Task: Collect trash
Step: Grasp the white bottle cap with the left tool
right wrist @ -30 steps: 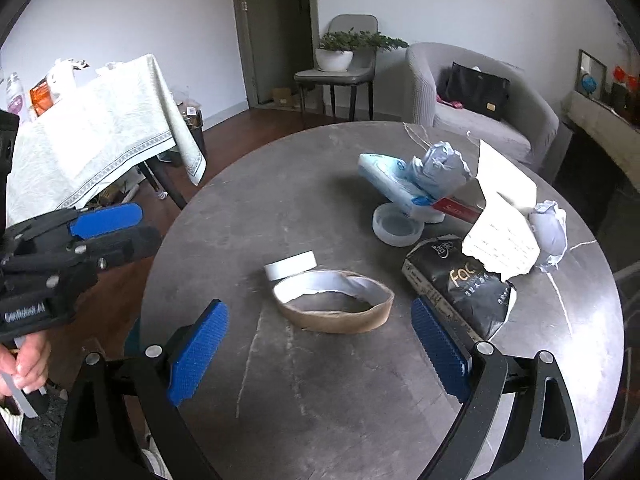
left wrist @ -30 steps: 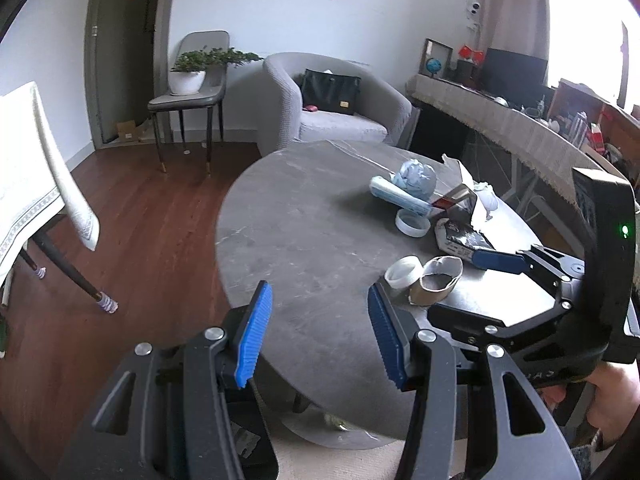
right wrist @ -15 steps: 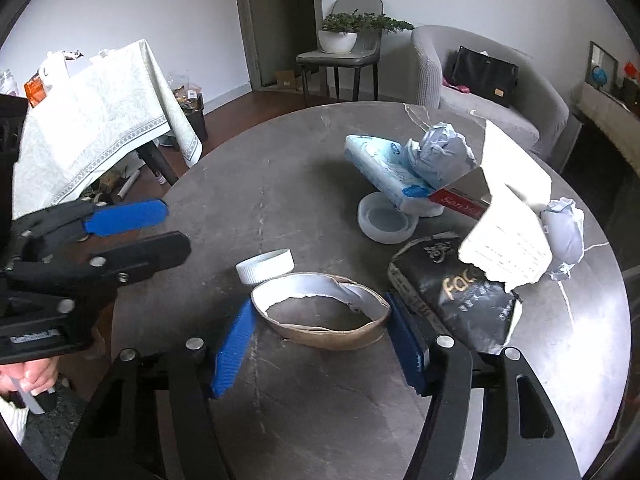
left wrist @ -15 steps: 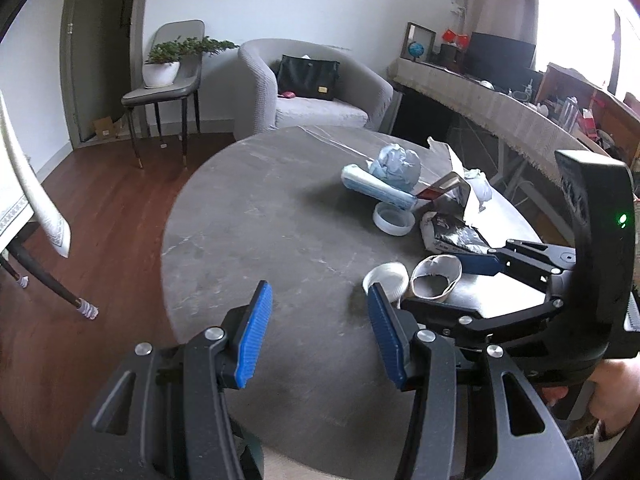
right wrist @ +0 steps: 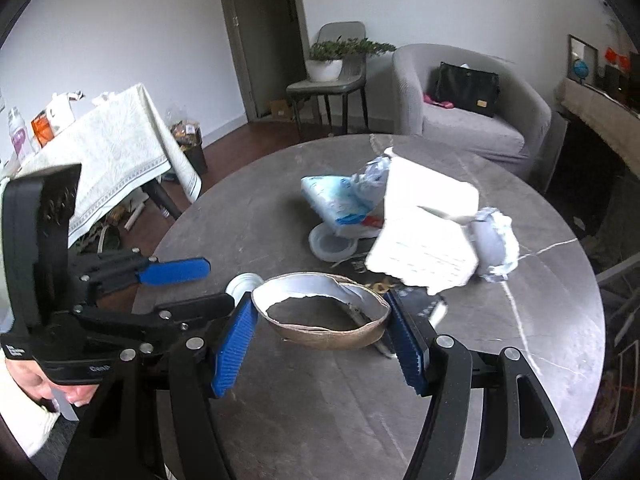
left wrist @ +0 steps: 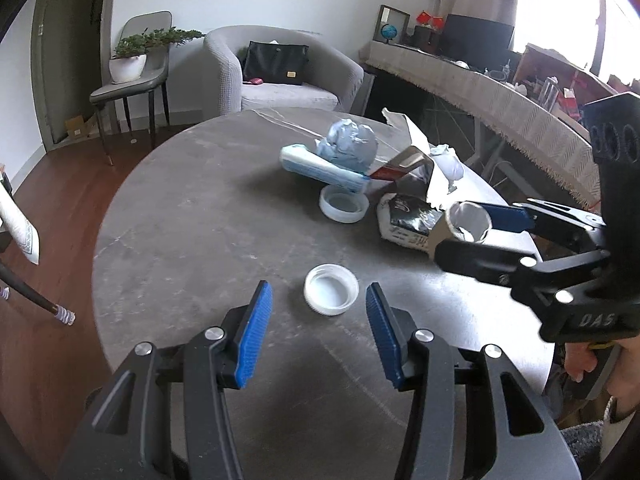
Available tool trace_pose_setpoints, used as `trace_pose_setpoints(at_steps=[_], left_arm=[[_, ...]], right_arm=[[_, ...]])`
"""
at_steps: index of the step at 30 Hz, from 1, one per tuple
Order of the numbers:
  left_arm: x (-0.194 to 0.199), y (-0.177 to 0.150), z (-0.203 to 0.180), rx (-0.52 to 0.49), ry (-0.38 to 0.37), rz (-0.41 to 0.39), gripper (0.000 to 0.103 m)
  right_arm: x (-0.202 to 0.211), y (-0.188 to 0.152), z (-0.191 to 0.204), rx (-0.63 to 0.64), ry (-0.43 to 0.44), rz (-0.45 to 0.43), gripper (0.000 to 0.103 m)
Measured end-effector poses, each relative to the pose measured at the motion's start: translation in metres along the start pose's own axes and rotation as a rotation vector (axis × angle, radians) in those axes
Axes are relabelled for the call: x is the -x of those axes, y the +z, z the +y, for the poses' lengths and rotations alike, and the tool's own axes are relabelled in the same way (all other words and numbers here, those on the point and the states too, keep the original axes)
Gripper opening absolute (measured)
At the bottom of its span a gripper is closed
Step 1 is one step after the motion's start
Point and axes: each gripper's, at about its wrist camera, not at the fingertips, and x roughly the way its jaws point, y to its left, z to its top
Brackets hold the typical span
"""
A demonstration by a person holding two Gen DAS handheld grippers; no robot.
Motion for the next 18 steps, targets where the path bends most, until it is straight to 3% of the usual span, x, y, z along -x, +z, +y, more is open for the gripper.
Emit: trace_pose_setpoints(at_steps=[8,11,12,18], left_arm=[[-0.019,0.002,-0.013,-0.031,0.067,0.024,0.046],[-0.020,0.003,-0.013,-0.037,0.077,0.022,0.040],[-0.019,0.003,-0.013,-0.042,0.076,0.021,0.034],[-0.011,0.000,-0.006,-0.027,0.086,0.001,0.033]], right_arm=[[0.020,-0.003,-0.016,-0.032,-0.016,-0.066,0.065],[0.022,-0.001,-0.017,-0.044,-0.008,-0.074,0.065],[0.022,-0.001,-0.018,-0.047,-0.007,-0.076,0.065],[0.022,0.006,-0.007,-0.050,0.010,-0.091,0.065]])
